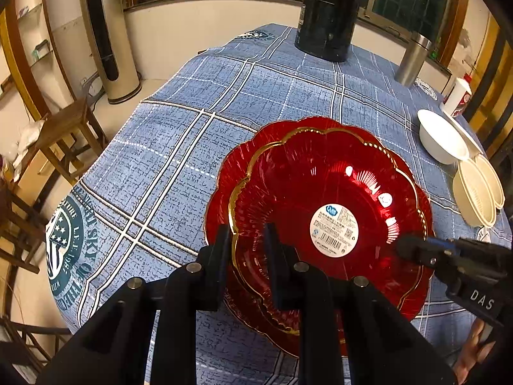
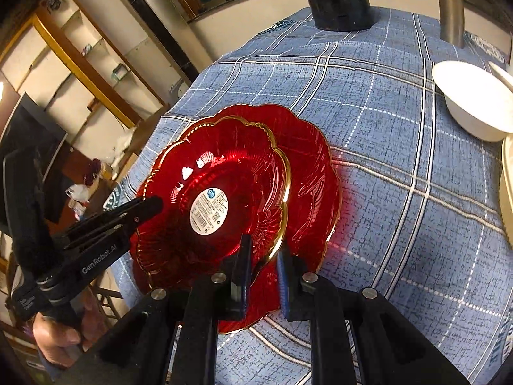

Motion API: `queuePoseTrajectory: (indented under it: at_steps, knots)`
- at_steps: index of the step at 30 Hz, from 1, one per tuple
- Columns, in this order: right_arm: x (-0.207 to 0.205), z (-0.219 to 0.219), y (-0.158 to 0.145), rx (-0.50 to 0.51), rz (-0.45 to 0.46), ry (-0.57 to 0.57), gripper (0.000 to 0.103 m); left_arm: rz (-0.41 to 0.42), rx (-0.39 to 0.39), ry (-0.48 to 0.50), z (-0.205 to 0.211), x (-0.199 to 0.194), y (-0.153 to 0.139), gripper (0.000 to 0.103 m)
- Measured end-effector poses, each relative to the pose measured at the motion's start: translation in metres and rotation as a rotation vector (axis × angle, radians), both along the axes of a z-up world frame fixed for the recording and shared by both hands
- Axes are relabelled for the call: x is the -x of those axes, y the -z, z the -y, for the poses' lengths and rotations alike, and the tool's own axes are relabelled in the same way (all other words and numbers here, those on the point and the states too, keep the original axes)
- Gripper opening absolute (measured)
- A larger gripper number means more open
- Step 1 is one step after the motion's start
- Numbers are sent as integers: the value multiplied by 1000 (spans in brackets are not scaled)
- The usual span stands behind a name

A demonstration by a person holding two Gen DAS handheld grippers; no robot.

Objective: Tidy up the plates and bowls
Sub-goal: 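Lower the stickered red plate onto the gold-text red plate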

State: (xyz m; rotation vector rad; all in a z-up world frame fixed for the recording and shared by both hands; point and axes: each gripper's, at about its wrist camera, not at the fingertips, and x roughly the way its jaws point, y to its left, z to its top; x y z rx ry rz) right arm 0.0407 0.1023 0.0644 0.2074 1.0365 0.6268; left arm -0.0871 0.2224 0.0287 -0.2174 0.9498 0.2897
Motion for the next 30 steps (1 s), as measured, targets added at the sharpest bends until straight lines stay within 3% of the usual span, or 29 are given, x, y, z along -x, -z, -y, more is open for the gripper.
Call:
queuePoseTrajectory:
  at_steps: [12, 19, 30]
  knots:
    - [-6, -8, -1, 69, 30, 12, 12, 19, 5, 2, 0, 0, -2, 19]
    - [-4, -14, -4, 108, 68, 8, 17, 29, 8, 18, 4, 1, -3, 19]
    - [-2, -9, -9, 90, 68, 7, 24, 44, 15, 32, 8, 3, -6, 19]
